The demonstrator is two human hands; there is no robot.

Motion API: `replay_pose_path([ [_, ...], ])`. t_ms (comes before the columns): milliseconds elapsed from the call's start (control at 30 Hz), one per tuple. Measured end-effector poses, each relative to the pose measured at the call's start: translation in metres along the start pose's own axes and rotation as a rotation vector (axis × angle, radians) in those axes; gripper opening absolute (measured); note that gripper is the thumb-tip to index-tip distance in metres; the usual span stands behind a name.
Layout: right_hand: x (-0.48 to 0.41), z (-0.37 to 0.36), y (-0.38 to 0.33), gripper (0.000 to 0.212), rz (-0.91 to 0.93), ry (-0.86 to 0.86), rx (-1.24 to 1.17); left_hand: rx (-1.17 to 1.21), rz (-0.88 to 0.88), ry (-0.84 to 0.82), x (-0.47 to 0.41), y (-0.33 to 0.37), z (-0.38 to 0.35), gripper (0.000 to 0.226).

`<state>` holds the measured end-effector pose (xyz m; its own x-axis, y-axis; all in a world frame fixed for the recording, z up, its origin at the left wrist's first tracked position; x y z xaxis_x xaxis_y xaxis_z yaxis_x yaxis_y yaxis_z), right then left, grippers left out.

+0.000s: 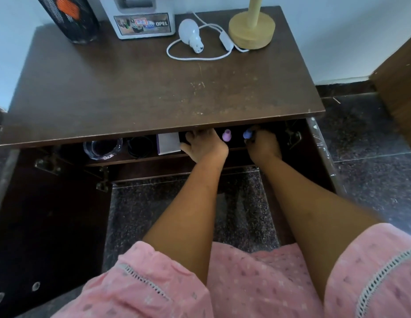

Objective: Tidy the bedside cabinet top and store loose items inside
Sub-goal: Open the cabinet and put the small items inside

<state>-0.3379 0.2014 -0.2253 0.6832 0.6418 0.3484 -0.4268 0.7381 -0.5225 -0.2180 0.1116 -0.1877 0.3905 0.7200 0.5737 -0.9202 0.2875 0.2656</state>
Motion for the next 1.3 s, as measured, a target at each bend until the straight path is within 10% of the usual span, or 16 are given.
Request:
replay_pose_path([
  [300,0.051,-0.008,-0.07,0.029,0.253,-0.238,0.417,-0.013,-0.109,-0.793,0.068,0.001,0.065,0.043],
  [500,0.093,0.013,-0.122,0.03,0.594,-0.112,0.278,0.633,-0.482,-0.143,0.081,-0.001,0.143,0.013],
  [633,0.089,0.042,-0.159,0.023,0.693,0.188,0.084,1.231,-0.378,0.185,0.067,-0.021,0.149,0.017],
  [733,0.052,0.052,-0.175,0.01,0.614,0.281,-0.052,1.565,-0.262,0.131,0.053,-0.028,0.138,0.025],
  [1167,-0.073,0.047,-0.2,0.07,0.272,0.27,0.195,1.961,-0.188,0.014,-0.002,-0.03,0.121,0.023],
  [1300,-0.077,0.049,-0.203,0.047,0.245,0.346,0.282,1.985,-0.198,-0.021,-0.002,-0.023,0.117,0.017],
])
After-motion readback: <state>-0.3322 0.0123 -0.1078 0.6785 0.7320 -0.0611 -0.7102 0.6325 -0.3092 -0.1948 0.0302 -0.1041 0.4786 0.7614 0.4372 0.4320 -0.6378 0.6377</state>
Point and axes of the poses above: each hand's wrist, its own x-axis away from the middle knuckle, its own z-axis out of the back of the hand, y = z × x, the point moved 4 cm from there along -x, towards the middle knuckle, and after that the axes turned 11 degrees about -y, right-handed, at the moved point
